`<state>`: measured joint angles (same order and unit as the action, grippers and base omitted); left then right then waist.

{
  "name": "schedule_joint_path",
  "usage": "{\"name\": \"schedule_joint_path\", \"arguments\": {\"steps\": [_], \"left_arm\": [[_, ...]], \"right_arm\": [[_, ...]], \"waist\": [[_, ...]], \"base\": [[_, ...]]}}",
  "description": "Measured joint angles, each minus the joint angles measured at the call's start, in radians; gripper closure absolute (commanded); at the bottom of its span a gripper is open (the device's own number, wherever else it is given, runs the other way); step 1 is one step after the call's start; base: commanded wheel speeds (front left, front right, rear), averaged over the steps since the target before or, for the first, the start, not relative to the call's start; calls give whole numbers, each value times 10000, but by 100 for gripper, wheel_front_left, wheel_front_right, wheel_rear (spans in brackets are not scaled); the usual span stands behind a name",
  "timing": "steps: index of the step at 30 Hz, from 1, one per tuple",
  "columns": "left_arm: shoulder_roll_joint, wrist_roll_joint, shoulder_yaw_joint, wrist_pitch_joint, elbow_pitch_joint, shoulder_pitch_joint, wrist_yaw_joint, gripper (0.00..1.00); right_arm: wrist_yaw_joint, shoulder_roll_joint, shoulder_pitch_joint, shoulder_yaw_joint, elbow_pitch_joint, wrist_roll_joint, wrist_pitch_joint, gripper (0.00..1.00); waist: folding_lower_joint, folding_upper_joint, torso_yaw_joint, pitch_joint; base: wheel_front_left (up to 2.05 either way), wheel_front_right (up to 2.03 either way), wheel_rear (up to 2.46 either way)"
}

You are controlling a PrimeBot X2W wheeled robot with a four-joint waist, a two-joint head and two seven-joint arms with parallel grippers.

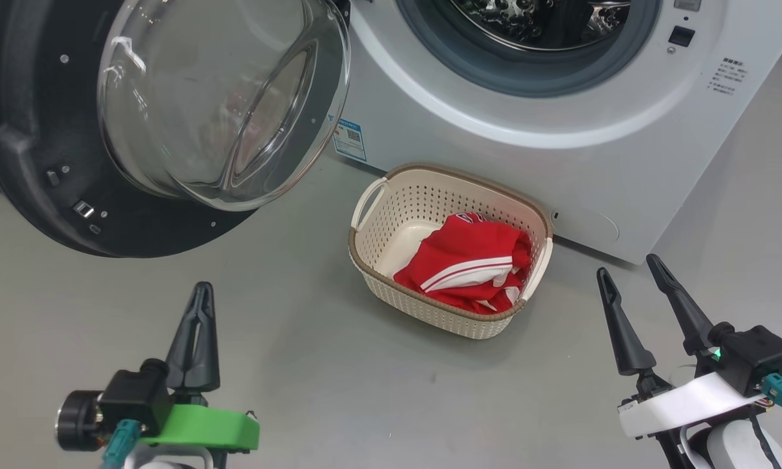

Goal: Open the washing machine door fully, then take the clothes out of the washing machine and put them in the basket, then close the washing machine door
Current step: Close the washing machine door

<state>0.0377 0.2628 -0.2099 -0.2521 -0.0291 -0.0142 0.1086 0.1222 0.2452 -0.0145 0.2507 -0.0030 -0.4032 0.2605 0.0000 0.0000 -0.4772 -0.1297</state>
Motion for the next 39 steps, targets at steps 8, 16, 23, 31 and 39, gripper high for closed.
{"name": "schedule_joint_path", "arguments": {"steps": [8,16,23,31,39], "left_arm": [[207,-190,593,-2,731,-6,2,100],[1277,-123,1864,-2,1630,-477,-10,100],[2084,911,3394,265,2017,-1858,-215,100],[2748,2761,5549,1626,1227,-3303,-144,100],[3047,4305,7503,3160,-472,-4163,77,100]], "right_arm": [[0,314,8,255,-242,100,0,0],[0,1208,8,385,-523,270,0,0],[0,1795,48,380,-763,270,0,0],[2,2065,291,600,-943,199,0,0],[2,2184,325,698,-961,73,0,0]], "waist": [[0,0,136,-445],[0,0,268,-1222],[0,0,353,-1969],[0,0,568,-2442],[0,0,862,-2559]], "base": [[0,0,0],[0,0,0],[0,0,0],[0,0,0],[0,0,0]]}}
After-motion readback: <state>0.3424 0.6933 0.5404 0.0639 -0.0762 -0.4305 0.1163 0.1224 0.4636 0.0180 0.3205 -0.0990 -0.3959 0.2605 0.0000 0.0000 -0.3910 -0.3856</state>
